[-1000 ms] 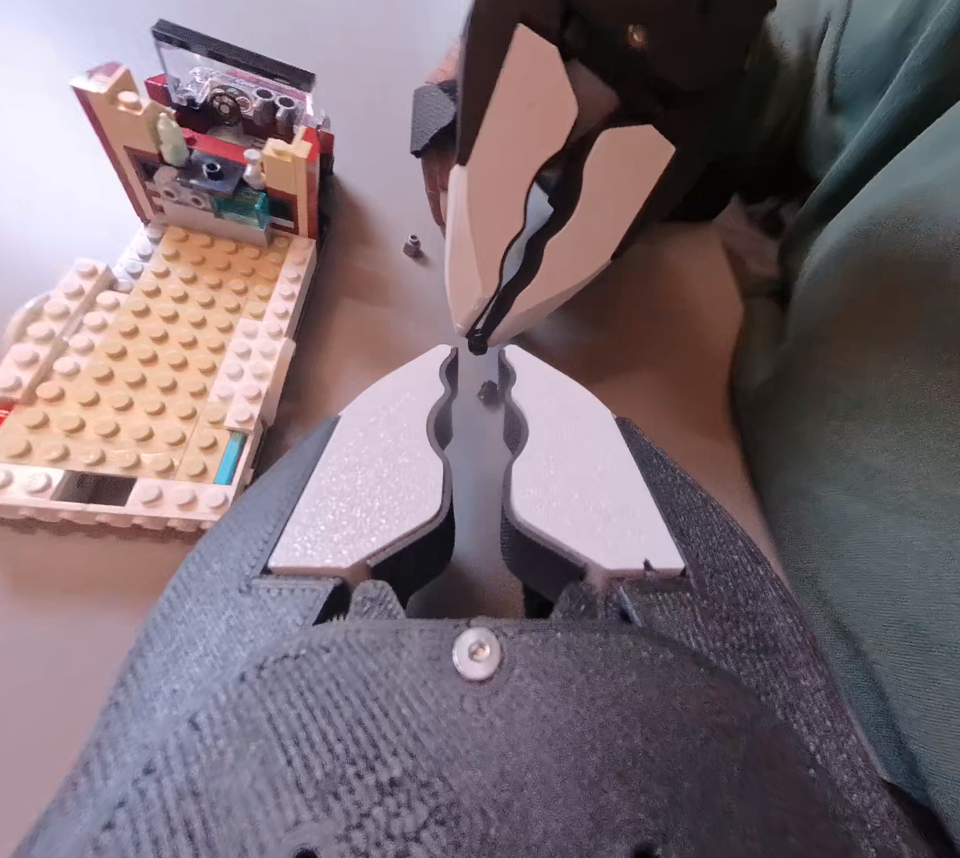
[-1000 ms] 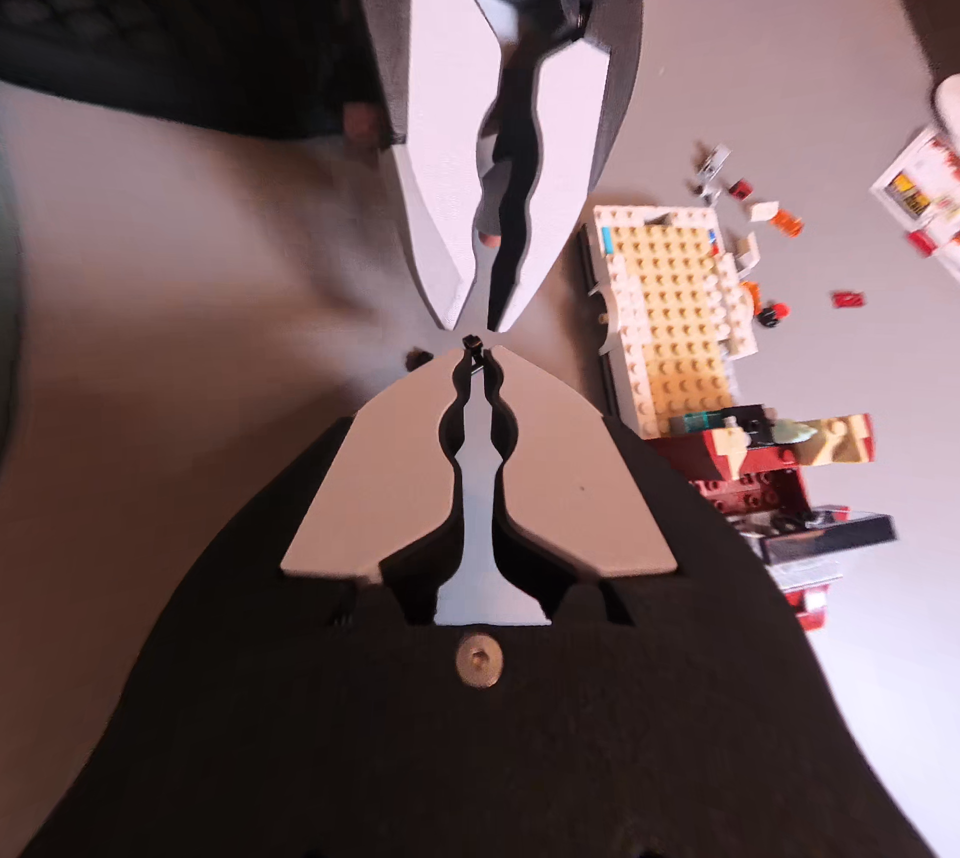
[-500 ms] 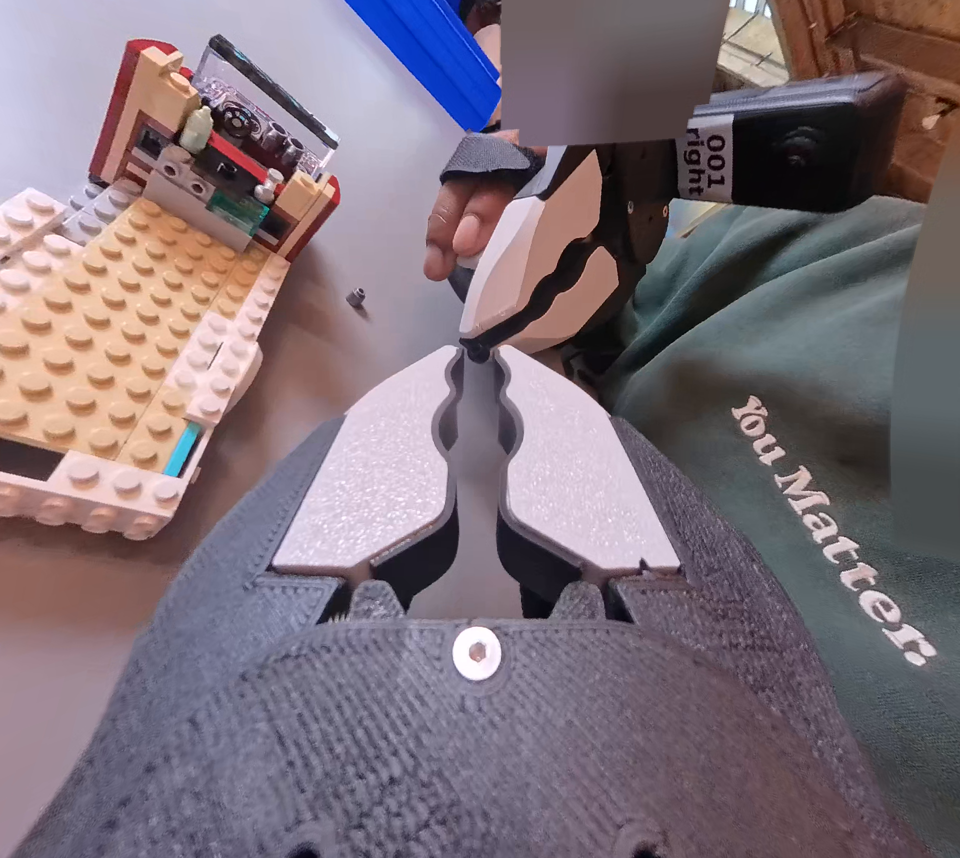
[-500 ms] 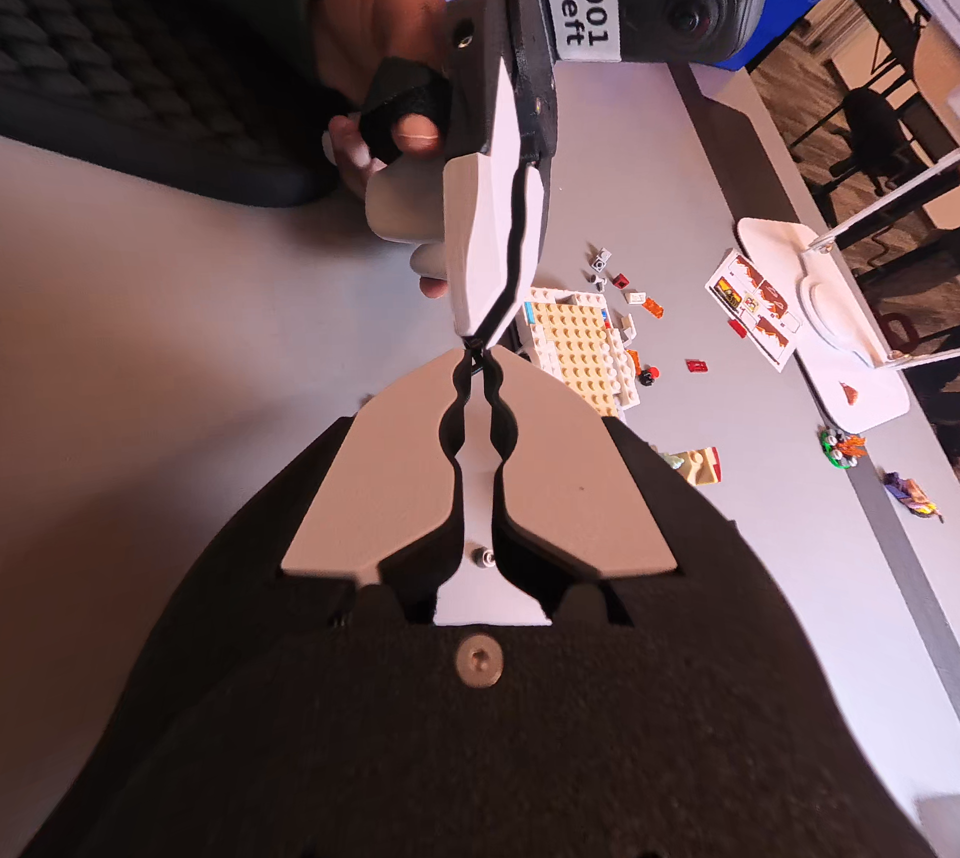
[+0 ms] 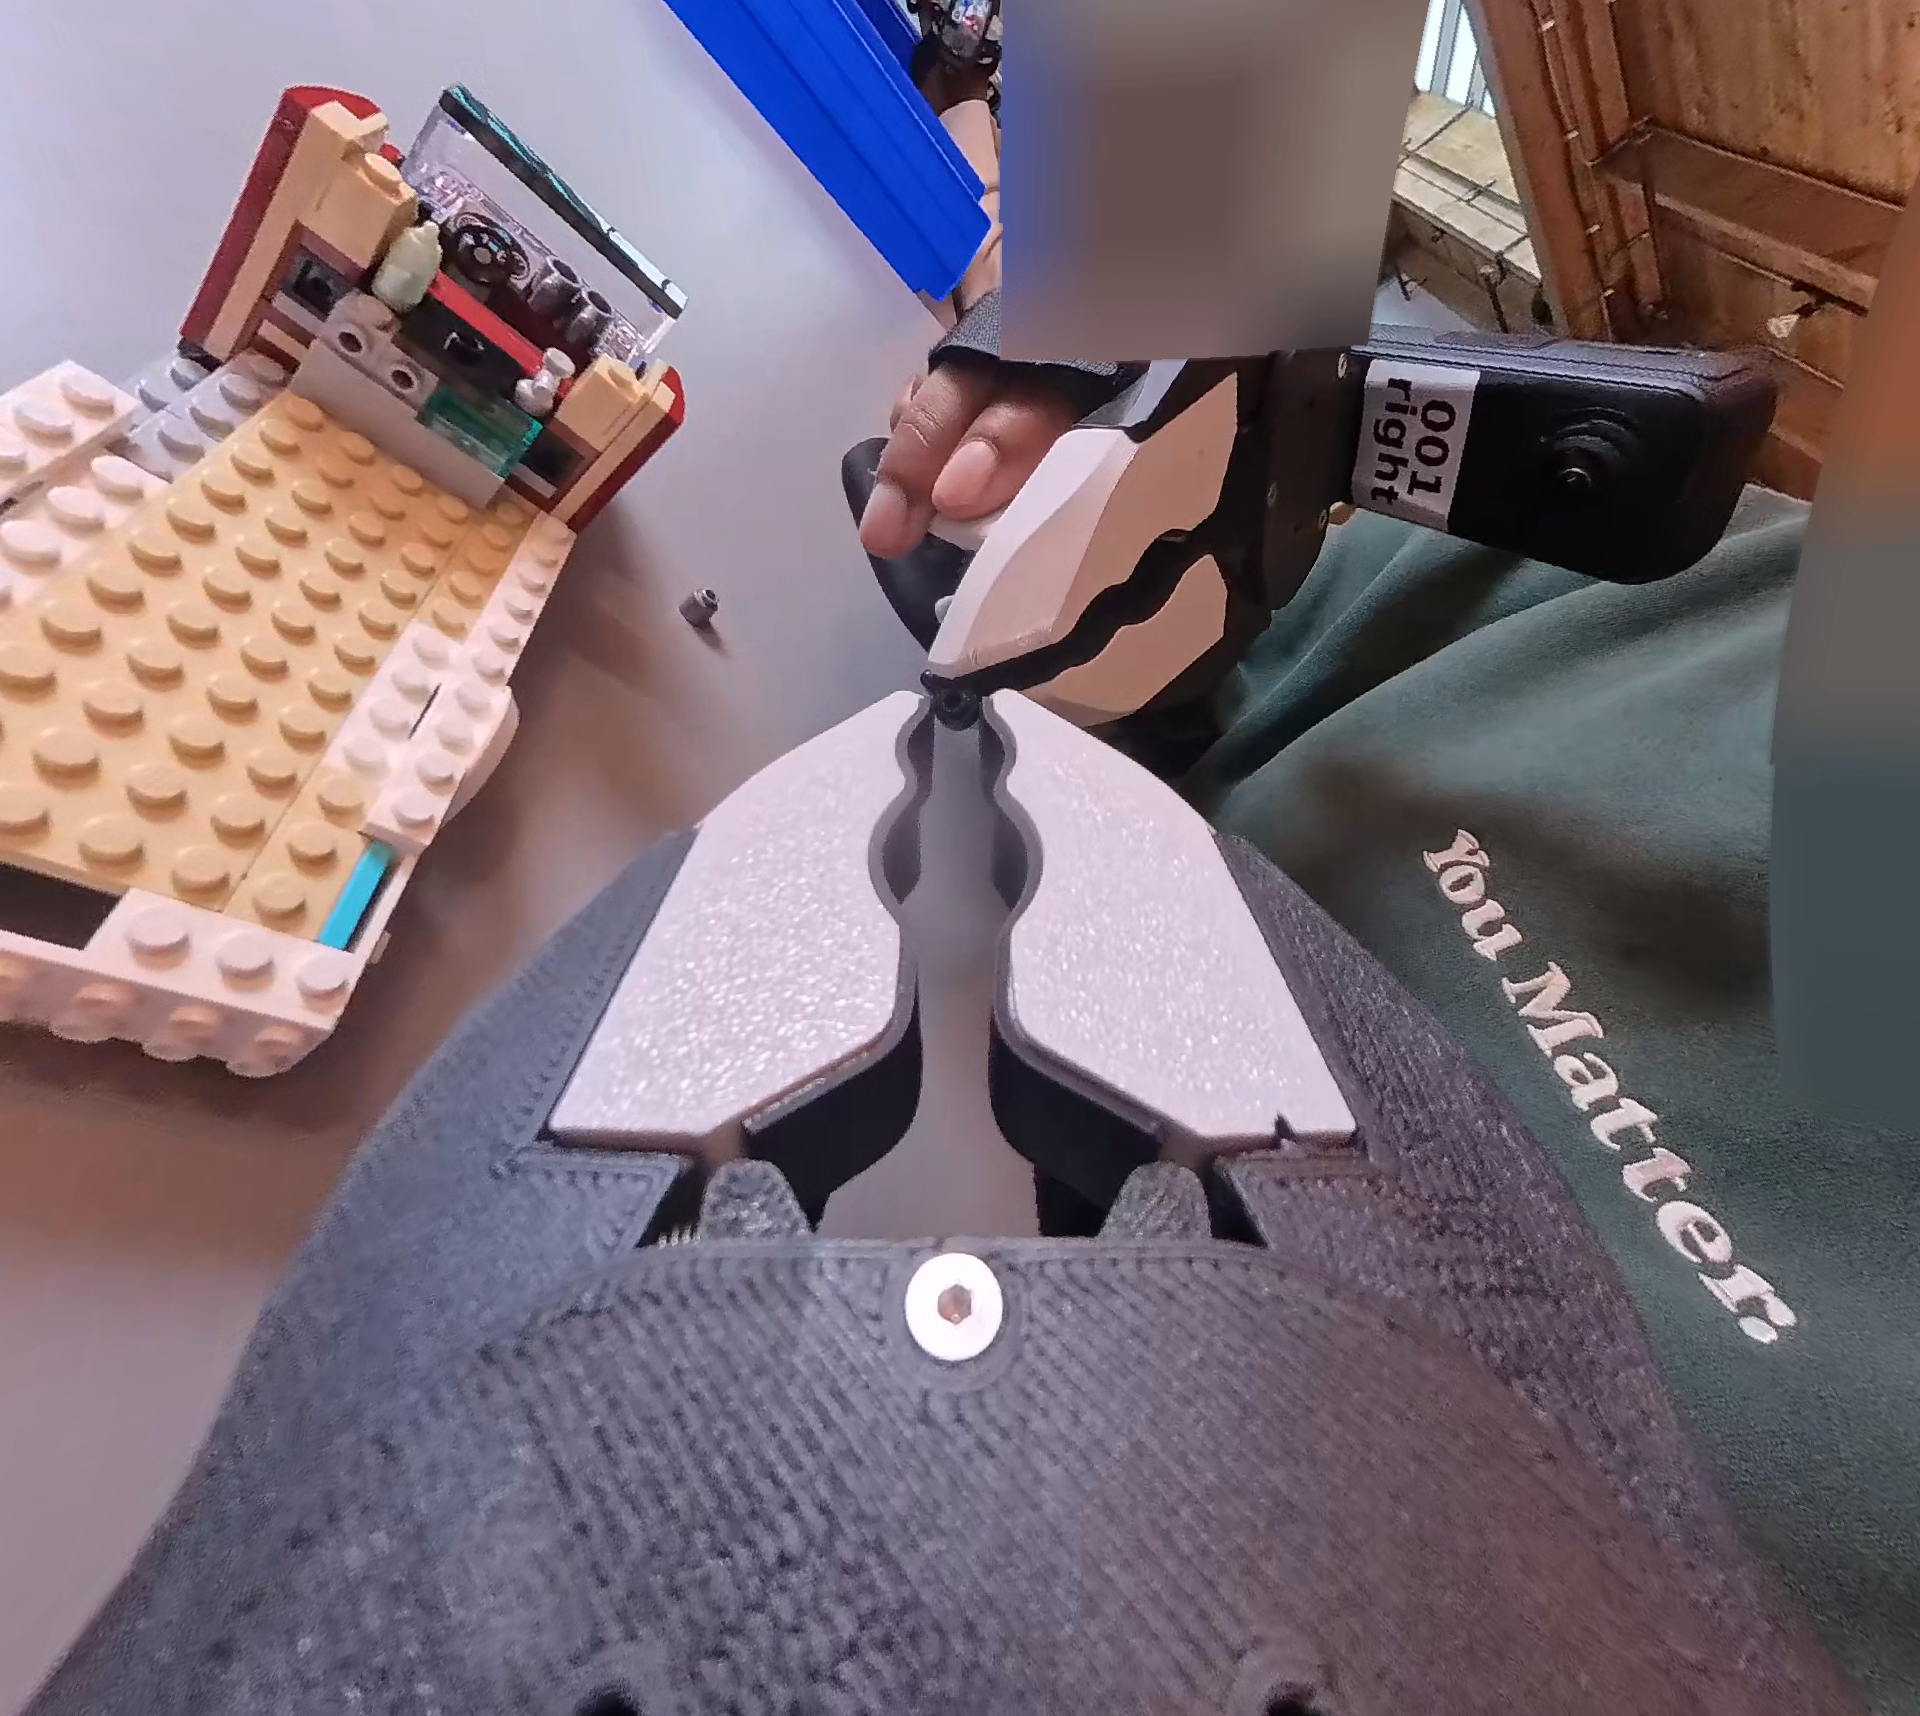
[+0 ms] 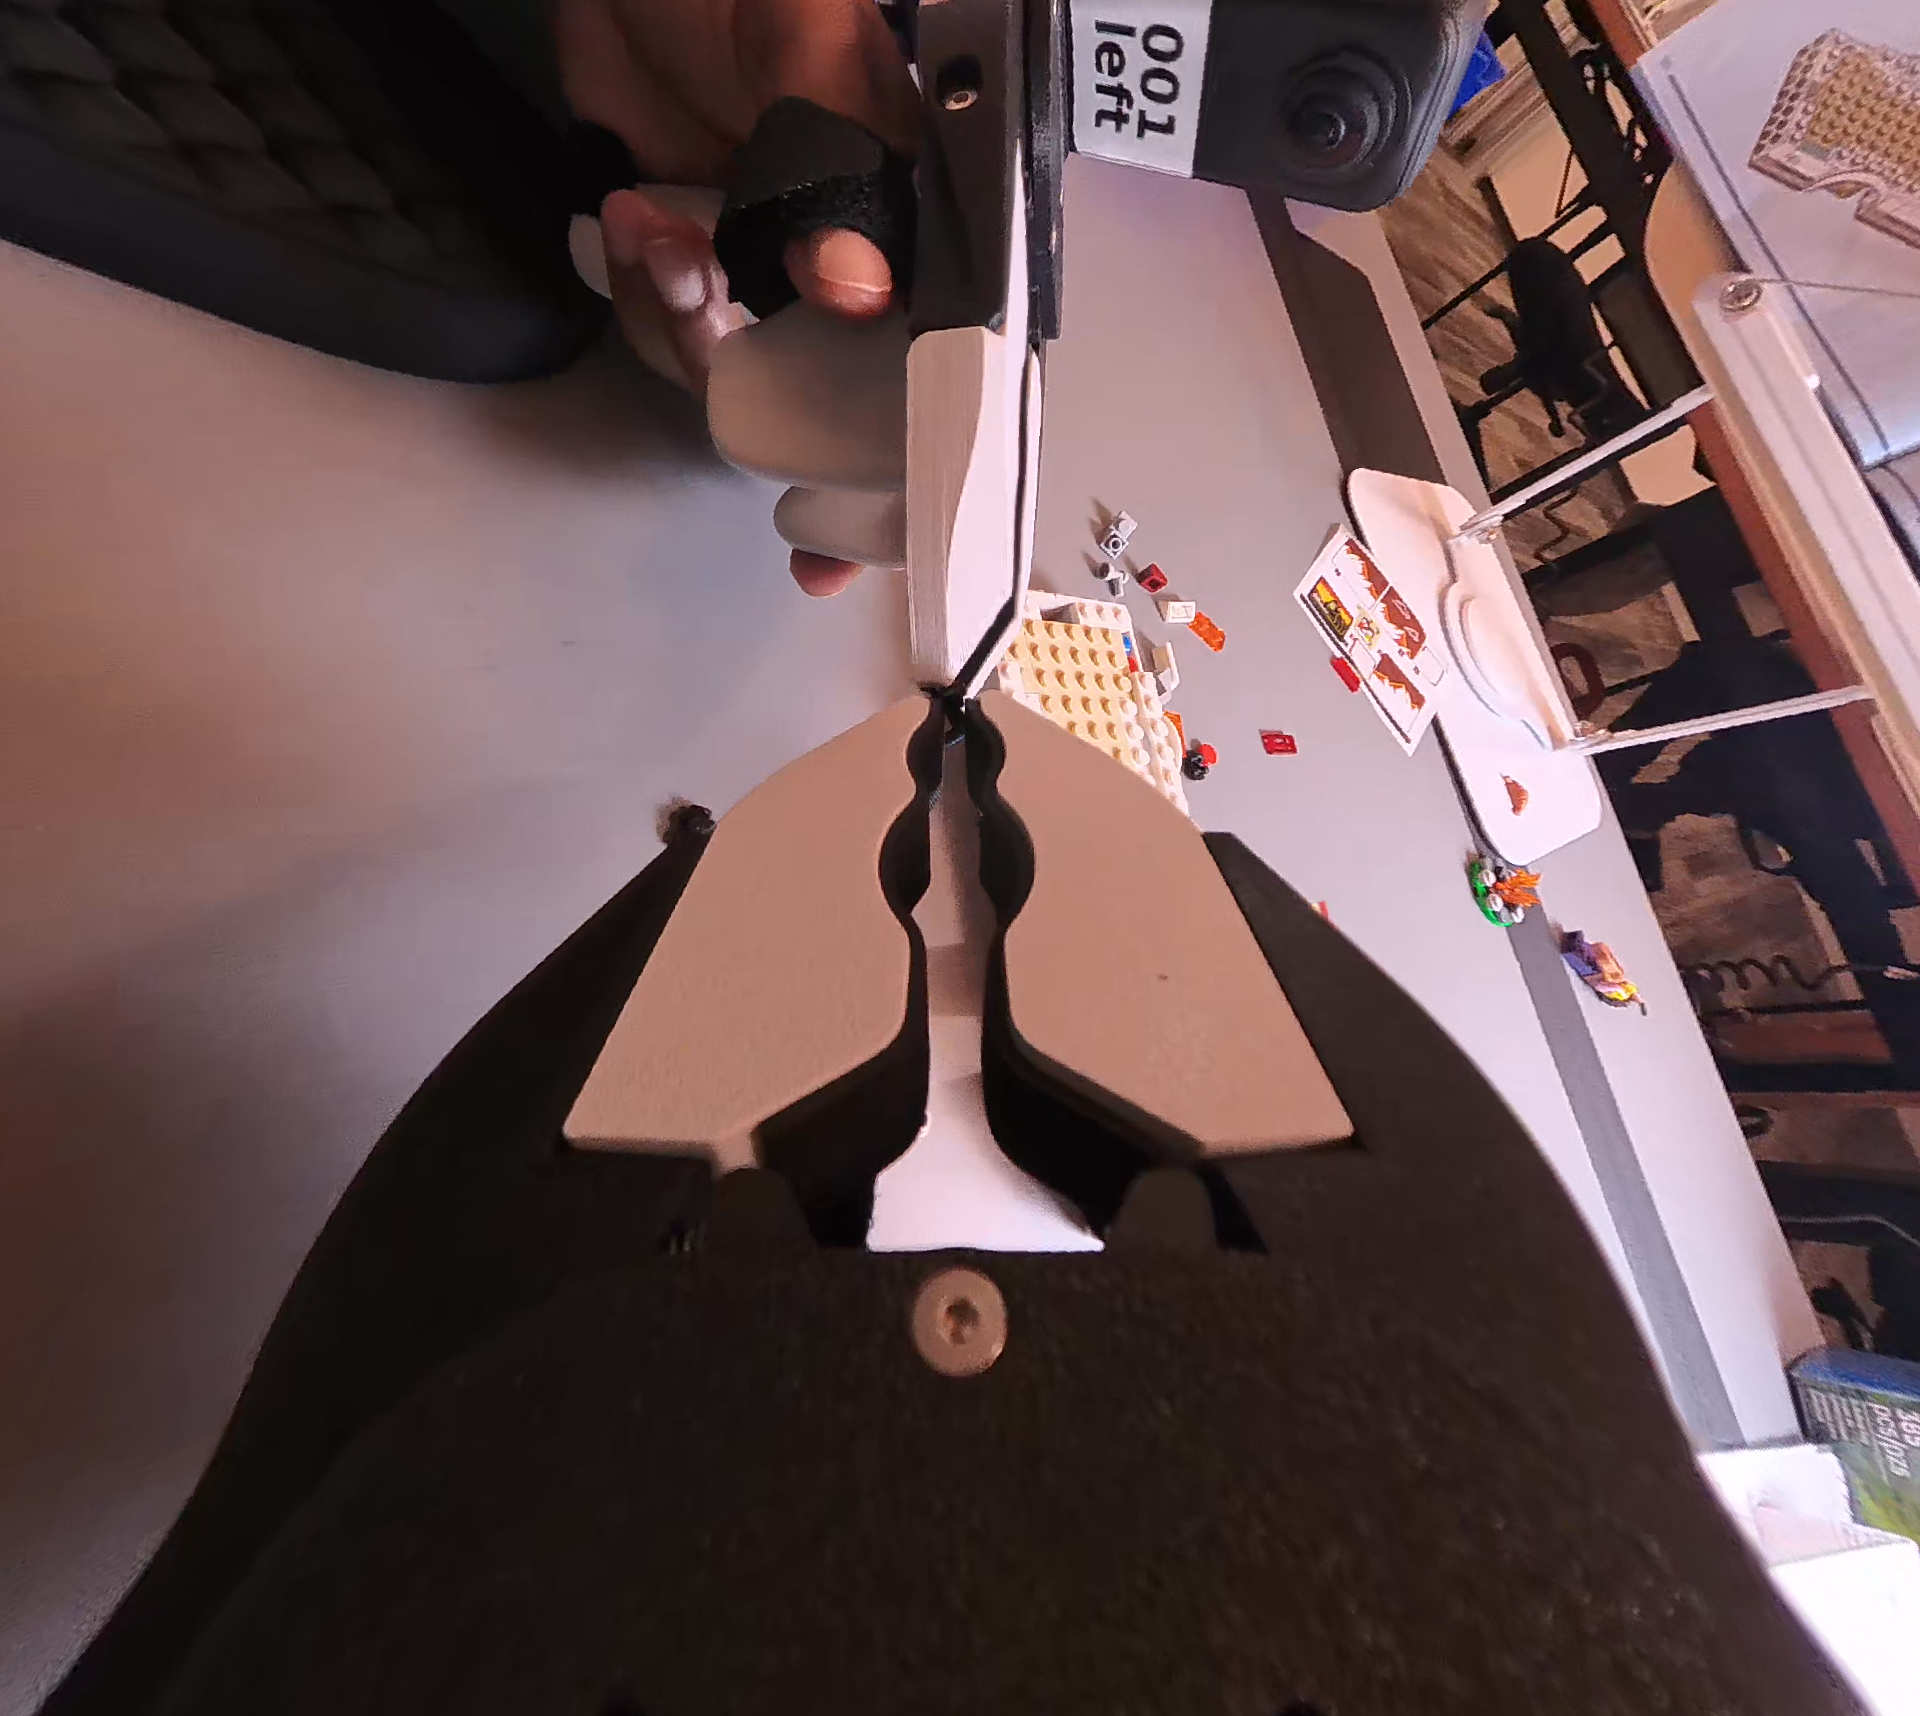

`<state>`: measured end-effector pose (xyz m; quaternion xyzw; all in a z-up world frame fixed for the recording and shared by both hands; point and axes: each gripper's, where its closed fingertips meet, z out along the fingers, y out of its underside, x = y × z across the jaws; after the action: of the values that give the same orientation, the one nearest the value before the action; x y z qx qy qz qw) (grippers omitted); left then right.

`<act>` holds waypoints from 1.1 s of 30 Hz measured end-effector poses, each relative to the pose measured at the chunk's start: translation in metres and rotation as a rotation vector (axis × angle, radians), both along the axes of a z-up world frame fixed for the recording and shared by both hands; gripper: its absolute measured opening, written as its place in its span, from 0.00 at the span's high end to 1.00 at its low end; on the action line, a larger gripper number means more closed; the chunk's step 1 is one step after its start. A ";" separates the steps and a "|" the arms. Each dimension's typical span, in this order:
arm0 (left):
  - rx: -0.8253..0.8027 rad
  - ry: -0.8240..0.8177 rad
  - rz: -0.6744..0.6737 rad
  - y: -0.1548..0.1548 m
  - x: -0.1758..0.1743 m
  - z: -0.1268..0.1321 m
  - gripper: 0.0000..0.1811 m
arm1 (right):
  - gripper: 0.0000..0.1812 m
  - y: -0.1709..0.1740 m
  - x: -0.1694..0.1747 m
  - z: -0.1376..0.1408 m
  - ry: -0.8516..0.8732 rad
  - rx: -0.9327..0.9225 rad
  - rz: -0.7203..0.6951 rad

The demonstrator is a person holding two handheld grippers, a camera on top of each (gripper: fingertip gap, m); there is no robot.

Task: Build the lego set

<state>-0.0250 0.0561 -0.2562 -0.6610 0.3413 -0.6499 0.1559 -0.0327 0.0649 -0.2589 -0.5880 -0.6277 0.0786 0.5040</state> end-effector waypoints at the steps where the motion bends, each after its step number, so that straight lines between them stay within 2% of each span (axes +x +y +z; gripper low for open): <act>1: 0.002 -0.001 -0.002 0.000 0.000 0.000 0.96 | 0.98 0.000 0.000 0.000 0.000 0.003 0.000; 4: 0.087 0.011 -0.021 -0.003 -0.001 -0.001 0.96 | 0.97 -0.003 0.000 0.000 0.017 -0.037 0.014; 9: 0.432 0.107 -0.114 -0.017 -0.002 -0.015 0.96 | 0.94 -0.017 0.006 -0.006 0.109 -0.384 0.101; 15: 0.624 0.148 -0.215 -0.034 0.002 -0.028 0.96 | 0.95 -0.034 0.010 -0.028 0.056 -0.605 0.177; 25: 0.727 0.176 -0.241 -0.037 0.004 -0.035 0.96 | 0.98 -0.040 0.009 -0.038 0.009 -0.642 0.179; 29: 0.774 0.245 -0.192 -0.023 0.002 -0.044 0.93 | 0.98 -0.032 0.011 -0.041 0.000 -0.653 0.095; 33: 0.860 0.335 -0.213 -0.019 0.002 -0.060 0.88 | 0.98 -0.025 0.017 -0.050 -0.042 -0.639 -0.023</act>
<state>-0.0234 0.0369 -0.3161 -0.5934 0.6657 -0.3465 0.2909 -0.0161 0.0399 -0.3091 -0.7251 -0.5748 0.2539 0.2817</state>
